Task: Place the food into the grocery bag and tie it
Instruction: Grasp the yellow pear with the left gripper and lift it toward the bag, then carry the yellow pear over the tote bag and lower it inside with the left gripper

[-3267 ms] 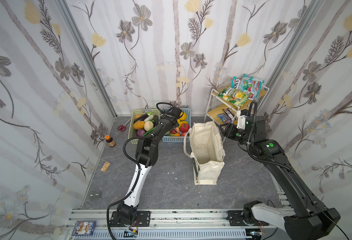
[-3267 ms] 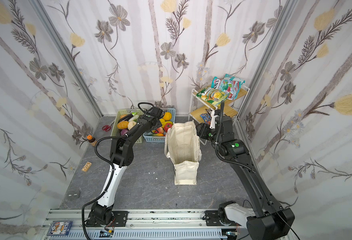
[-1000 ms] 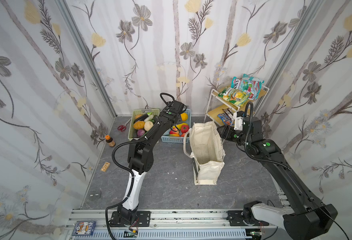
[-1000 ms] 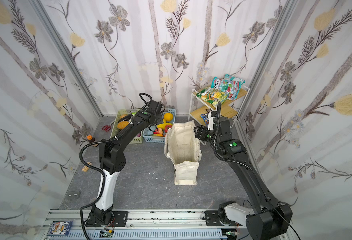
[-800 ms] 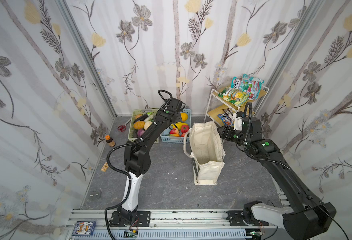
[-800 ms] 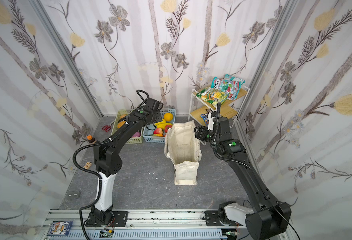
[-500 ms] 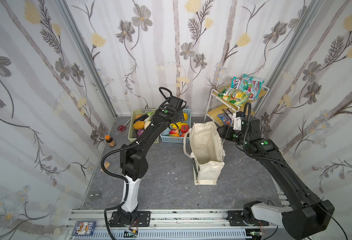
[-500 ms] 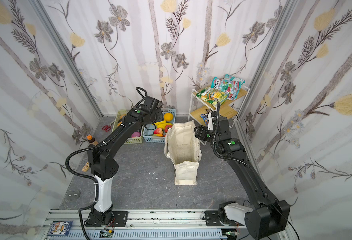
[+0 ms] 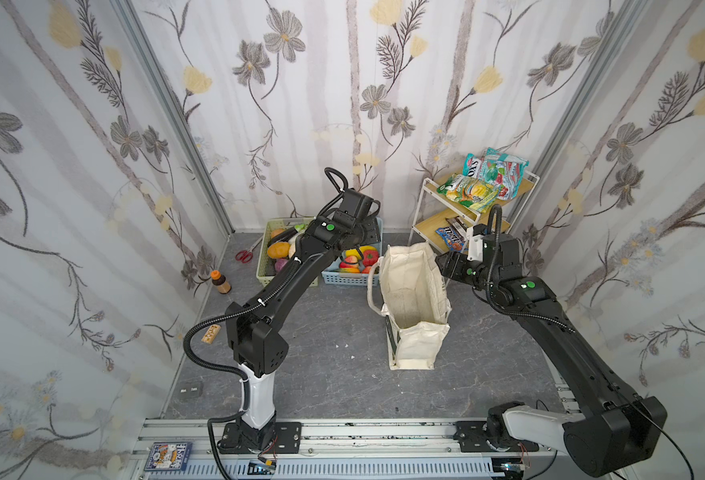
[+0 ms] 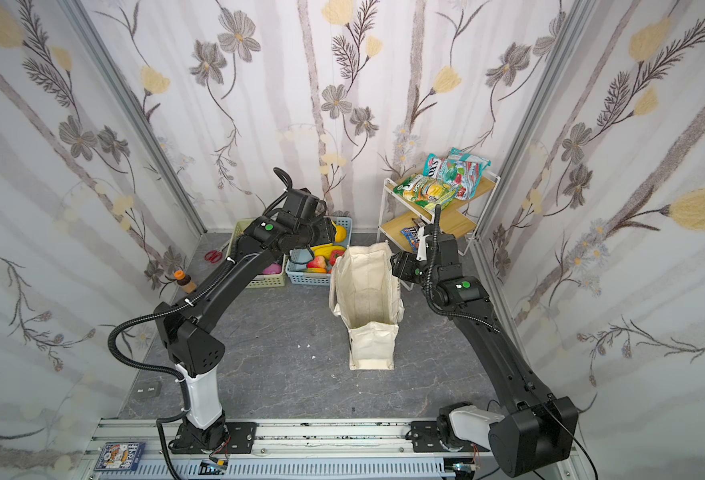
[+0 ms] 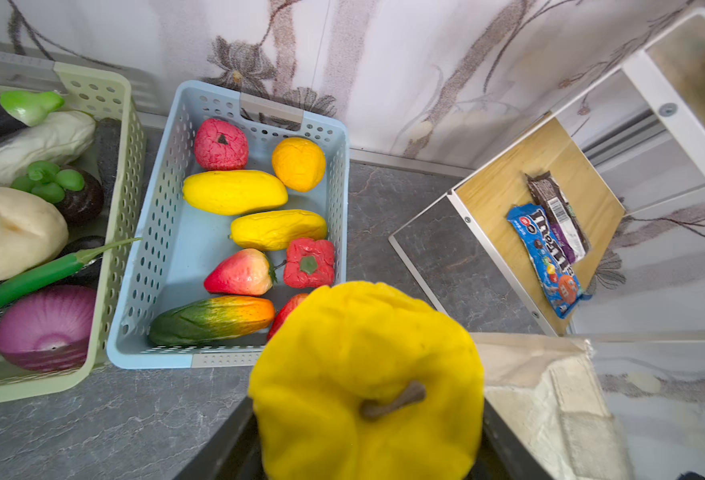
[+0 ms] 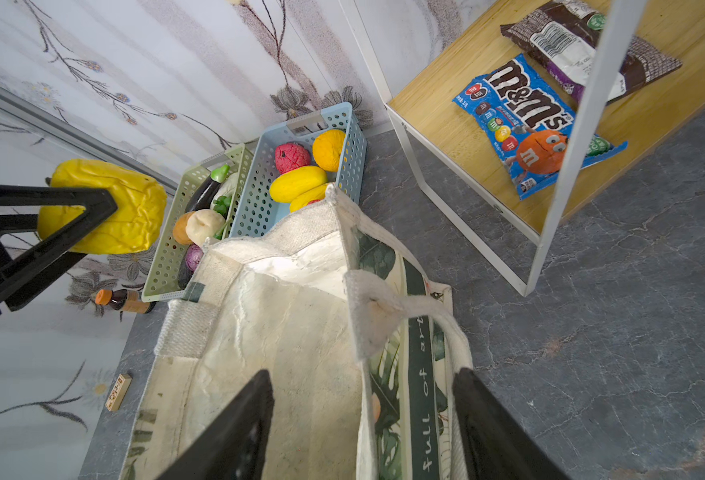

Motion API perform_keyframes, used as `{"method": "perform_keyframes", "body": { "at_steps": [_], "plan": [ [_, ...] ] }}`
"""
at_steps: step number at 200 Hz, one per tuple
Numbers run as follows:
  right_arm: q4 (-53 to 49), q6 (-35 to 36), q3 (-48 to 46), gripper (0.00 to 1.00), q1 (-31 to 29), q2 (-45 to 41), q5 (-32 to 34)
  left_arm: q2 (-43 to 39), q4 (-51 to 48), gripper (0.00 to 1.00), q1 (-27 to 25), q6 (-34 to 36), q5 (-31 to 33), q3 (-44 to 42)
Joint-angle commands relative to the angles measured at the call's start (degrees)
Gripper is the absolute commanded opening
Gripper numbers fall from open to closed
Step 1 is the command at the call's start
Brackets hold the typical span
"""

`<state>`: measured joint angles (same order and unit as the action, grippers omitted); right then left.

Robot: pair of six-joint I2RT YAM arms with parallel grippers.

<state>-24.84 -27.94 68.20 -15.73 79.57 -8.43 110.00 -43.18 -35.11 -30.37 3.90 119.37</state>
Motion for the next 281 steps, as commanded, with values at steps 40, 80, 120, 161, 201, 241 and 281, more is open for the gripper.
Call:
{"method": "perform_keyframes", "body": {
  "at_steps": [40, 80, 120, 161, 201, 241, 281],
  "plan": [
    [2.4, 0.3, -1.4, 0.69, 0.2, -1.0, 1.2, -2.9, -0.6, 0.62, -2.9, -0.3, -2.7, 0.0],
    [2.3, -0.3, -2.1, 0.69, 0.3, -1.6, 1.6, -5.2, 0.0, 0.62, -5.0, -0.5, -3.3, -1.9],
    [1.7, -0.3, -2.3, 0.69, 0.4, -2.2, 2.3, -5.7, 0.1, 0.62, -7.4, 0.1, -6.1, -2.5],
    [1.2, -0.6, -2.7, 0.69, 0.9, -3.0, 3.2, -4.7, -1.0, 0.62, -10.8, 2.6, -7.3, -3.3],
    [0.8, -0.9, -3.4, 0.69, 1.4, -3.7, 3.6, -3.5, -1.7, 0.62, -13.3, 5.2, -7.8, -3.8],
    [0.5, -1.3, -4.4, 0.7, 2.0, -4.8, 3.7, -0.6, -4.0, 0.62, -15.4, 7.0, -8.6, -3.5],
    [0.3, -1.3, -5.3, 0.7, 2.4, -6.0, 3.7, 2.1, -5.9, 0.62, -16.9, 8.7, -7.0, -4.1]
  ]
}}
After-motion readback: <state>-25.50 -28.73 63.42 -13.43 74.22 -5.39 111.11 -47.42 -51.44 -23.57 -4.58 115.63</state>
